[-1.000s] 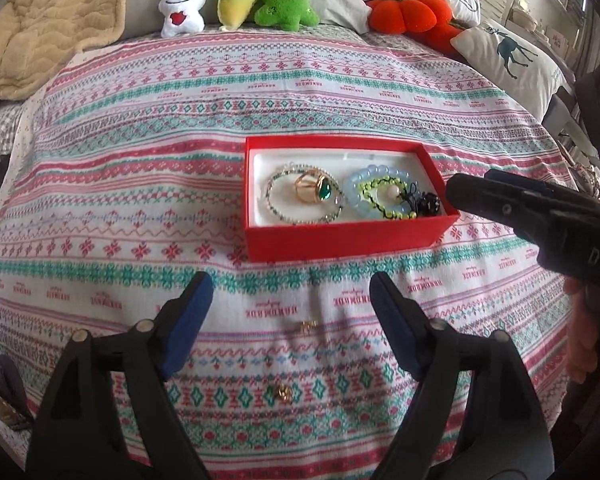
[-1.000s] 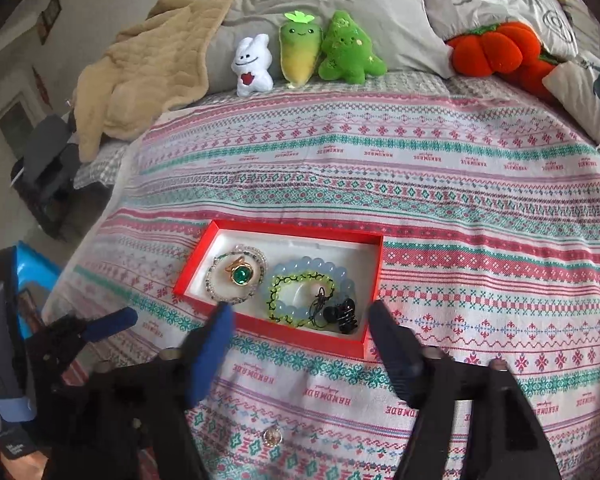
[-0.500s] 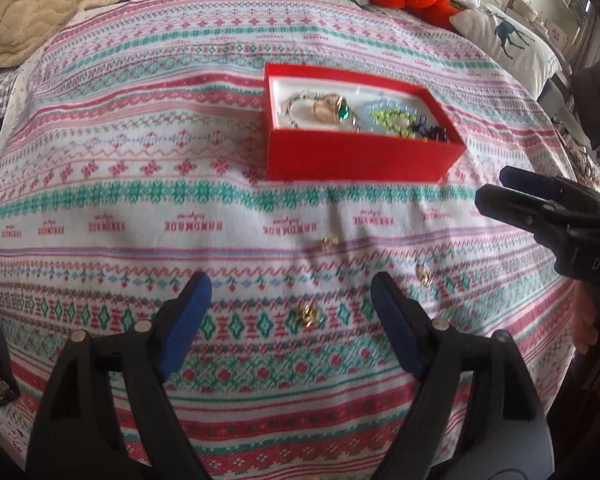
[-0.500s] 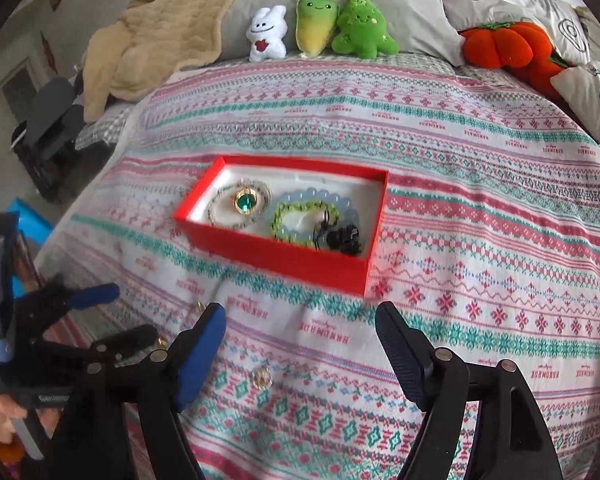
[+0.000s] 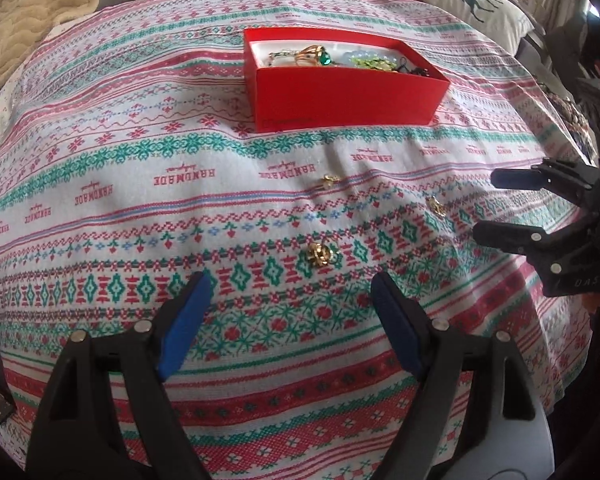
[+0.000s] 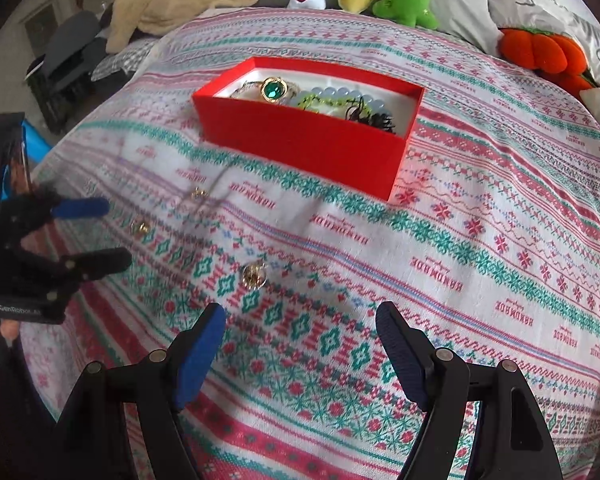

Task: Organize jewelry
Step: 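Move both tools back toward the small gold pieces on the cover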

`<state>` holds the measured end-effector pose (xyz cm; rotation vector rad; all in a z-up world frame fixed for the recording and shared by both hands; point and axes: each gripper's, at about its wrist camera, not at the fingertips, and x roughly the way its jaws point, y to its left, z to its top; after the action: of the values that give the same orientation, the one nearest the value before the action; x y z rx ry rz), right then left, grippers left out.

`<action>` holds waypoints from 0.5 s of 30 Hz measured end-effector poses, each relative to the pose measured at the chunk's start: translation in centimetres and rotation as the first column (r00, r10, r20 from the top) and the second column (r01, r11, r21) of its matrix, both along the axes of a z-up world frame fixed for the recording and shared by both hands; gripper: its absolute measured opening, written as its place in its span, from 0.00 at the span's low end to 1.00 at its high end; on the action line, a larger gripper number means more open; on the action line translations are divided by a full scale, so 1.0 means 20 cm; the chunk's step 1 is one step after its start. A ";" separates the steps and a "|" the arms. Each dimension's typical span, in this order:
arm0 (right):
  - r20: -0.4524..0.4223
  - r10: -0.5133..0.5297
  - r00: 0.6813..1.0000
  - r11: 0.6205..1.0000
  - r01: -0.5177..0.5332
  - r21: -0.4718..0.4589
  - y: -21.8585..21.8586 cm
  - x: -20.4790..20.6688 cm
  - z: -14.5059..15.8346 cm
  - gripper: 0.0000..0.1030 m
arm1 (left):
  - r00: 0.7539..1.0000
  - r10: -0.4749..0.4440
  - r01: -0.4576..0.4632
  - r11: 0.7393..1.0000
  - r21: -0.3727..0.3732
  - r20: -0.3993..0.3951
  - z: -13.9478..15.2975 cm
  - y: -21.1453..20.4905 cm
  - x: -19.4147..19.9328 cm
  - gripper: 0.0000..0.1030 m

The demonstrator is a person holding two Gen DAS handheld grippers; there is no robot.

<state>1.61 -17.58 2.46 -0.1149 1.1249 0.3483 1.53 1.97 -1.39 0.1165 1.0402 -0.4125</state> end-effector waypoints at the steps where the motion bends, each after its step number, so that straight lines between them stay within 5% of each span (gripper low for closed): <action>1: -0.002 0.006 1.000 1.000 -0.006 -0.003 0.00 -0.01 -0.01 0.77 | 1.000 -0.010 0.010 1.000 -0.005 0.005 0.00 -0.01 -0.01 0.79; 7: -0.015 0.026 1.000 0.999 -0.026 -0.022 0.01 -0.01 -0.05 0.77 | 0.997 -0.077 0.077 0.997 -0.011 0.010 0.00 -0.07 -0.02 0.50; 15: -0.010 0.039 0.999 0.999 -0.039 -0.028 0.03 -0.01 -0.06 0.77 | 0.998 -0.062 0.062 0.998 0.012 0.002 -0.03 -0.11 0.03 0.34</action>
<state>1.50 -16.94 1.30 -0.1605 1.1379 0.3678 2.16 -0.20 -1.90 0.1601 1.0389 -0.4626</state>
